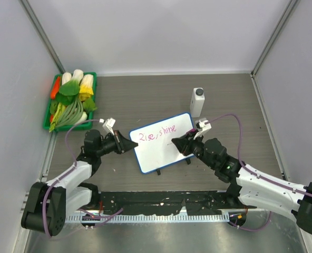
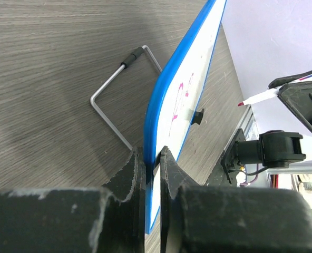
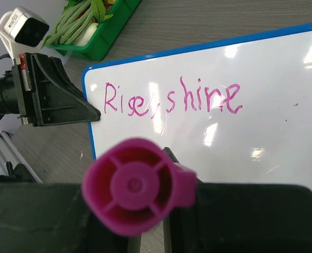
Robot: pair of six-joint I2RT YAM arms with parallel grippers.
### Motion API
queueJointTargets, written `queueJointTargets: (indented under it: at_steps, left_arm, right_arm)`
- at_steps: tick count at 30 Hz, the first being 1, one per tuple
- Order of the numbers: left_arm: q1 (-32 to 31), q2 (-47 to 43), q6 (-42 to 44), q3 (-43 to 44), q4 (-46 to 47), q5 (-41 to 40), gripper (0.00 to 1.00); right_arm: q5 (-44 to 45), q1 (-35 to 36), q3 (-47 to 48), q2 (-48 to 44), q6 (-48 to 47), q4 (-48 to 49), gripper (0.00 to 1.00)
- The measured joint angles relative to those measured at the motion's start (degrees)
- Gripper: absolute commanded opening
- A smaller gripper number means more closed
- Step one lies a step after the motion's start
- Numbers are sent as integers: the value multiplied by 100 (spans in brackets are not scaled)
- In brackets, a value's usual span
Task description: Write a sentence on the whiteboard
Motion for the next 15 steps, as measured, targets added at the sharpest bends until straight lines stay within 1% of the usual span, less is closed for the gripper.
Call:
queueJointTargets:
  at_steps: [6,15]
  left_arm:
    - [-4,-330,184,72,-433,9,0]
    - [-4,-586,247,-55,-413,94,0]
  right_arm:
    - [28,177,15,160,-37,81,1]
    - [280,560,15,566,-31,590,1]
